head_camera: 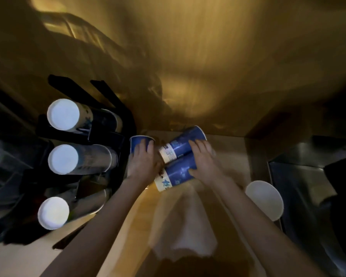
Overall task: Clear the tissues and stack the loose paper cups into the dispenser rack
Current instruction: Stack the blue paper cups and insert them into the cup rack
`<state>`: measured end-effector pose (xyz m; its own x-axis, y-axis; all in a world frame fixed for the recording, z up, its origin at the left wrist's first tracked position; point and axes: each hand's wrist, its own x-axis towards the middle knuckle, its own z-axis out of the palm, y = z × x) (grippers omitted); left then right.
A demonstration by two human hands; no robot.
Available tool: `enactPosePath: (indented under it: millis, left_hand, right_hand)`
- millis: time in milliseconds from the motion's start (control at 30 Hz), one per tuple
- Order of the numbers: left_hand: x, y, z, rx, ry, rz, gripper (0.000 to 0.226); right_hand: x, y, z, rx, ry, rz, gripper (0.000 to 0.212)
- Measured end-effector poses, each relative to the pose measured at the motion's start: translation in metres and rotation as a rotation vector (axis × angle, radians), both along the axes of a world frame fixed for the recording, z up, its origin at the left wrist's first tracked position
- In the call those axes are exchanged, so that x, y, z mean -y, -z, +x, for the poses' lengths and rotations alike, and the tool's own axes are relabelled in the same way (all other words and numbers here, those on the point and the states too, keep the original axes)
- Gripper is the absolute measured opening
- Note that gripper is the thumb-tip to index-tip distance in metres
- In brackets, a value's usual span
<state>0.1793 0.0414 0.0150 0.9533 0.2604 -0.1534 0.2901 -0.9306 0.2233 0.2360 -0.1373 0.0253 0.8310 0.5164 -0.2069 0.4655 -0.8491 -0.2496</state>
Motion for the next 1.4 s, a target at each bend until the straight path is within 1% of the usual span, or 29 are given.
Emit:
enactPosePath:
  millis: [100, 200, 300, 467, 567, 633, 700, 833, 967, 1067, 1167, 1267, 1333, 1400]
  left_hand:
    - [-0.004, 0.013, -0.003, -0.042, -0.123, -0.068, 0.076]
    - [-0.004, 0.024, -0.009, -0.04, -0.229, -0.163, 0.08]
    - [-0.004, 0.032, -0.013, -0.022, -0.29, -0.237, 0.08]
    - [-0.006, 0.04, -0.023, -0.023, -0.359, -0.31, 0.084]
    - [-0.009, 0.039, -0.025, 0.007, -0.394, -0.392, 0.089]
    - [-0.01, 0.032, -0.026, 0.046, -0.438, -0.469, 0.095]
    - [-0.008, 0.023, -0.029, 0.112, -0.437, -0.519, 0.098]
    - [0.002, 0.008, -0.048, 0.305, -0.38, -0.582, 0.1]
    - [0.02, 0.008, -0.077, 0.379, -0.376, -0.683, 0.088]
    - [0.033, 0.015, -0.101, 0.427, -0.381, -0.725, 0.089]
    - [0.043, 0.021, -0.121, 0.444, -0.373, -0.74, 0.091]
    - [0.051, 0.028, -0.132, 0.396, -0.425, -0.782, 0.094]
    - [0.053, 0.033, -0.134, 0.386, -0.448, -0.79, 0.093]
    - [0.054, 0.036, -0.133, 0.379, -0.475, -0.777, 0.088]
  right_hand:
    - [-0.008, 0.011, -0.001, 0.01, -0.107, -0.025, 0.088]
    - [-0.01, 0.024, -0.007, 0.023, -0.166, -0.046, 0.085]
    - [-0.007, 0.036, -0.011, 0.066, -0.184, -0.074, 0.077]
    - [-0.005, 0.052, -0.017, 0.156, -0.181, -0.081, 0.081]
    - [-0.004, 0.055, -0.016, 0.185, -0.194, -0.082, 0.082]
    - [-0.003, 0.052, -0.016, 0.189, -0.206, -0.068, 0.079]
    - [0.0, 0.049, -0.016, 0.165, -0.218, -0.063, 0.077]
    - [0.008, 0.046, -0.02, 0.14, -0.199, -0.068, 0.075]
    - [0.013, 0.045, -0.027, 0.153, -0.203, -0.074, 0.077]
    - [0.016, 0.045, -0.028, 0.152, -0.198, -0.109, 0.074]
    - [0.018, 0.046, -0.028, 0.155, -0.191, -0.121, 0.074]
    - [0.019, 0.047, -0.028, 0.166, -0.192, -0.128, 0.077]
    - [0.019, 0.047, -0.03, 0.178, -0.18, -0.148, 0.077]
    - [0.019, 0.048, -0.03, 0.197, -0.175, -0.164, 0.072]
